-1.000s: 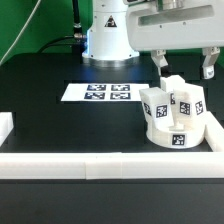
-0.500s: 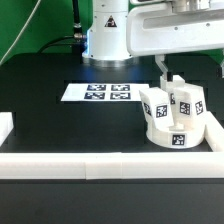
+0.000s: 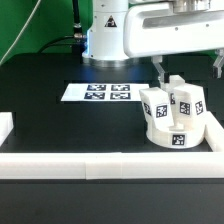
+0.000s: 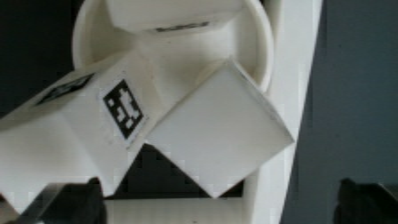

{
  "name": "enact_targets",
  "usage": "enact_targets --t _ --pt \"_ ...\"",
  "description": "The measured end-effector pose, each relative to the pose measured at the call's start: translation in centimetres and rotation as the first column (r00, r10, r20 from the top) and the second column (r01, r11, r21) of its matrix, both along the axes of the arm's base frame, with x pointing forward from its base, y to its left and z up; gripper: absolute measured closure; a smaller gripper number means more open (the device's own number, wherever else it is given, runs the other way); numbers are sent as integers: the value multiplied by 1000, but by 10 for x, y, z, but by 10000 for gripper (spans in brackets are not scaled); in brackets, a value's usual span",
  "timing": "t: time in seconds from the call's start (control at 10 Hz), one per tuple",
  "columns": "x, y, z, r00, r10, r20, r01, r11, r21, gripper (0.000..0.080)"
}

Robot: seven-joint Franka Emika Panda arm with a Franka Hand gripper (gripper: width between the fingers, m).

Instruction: Assemble stool

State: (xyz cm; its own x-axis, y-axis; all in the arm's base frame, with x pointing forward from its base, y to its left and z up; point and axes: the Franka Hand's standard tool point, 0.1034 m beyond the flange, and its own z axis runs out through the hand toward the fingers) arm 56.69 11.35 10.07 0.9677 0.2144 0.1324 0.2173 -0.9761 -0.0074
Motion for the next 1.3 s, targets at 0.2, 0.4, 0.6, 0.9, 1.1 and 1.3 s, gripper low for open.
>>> enact_targets --t 0.2,0.4,0.6,0.9,1.1,1.3 --pt "-3 4 -7 987 163 -5 -163 986 -32 151" --pt "-5 -1 -14 963 269 -18 -270 962 -46 151" --pt "-4 -4 -19 957 290 -26 -291 955 -52 151" --pt "-2 -3 -24 960 278 -31 -280 958 -58 163" --pt "-1 -5 -24 962 271 -30 -273 960 -58 332" --pt "-1 -5 -24 974 224 -29 -226 973 -53 463"
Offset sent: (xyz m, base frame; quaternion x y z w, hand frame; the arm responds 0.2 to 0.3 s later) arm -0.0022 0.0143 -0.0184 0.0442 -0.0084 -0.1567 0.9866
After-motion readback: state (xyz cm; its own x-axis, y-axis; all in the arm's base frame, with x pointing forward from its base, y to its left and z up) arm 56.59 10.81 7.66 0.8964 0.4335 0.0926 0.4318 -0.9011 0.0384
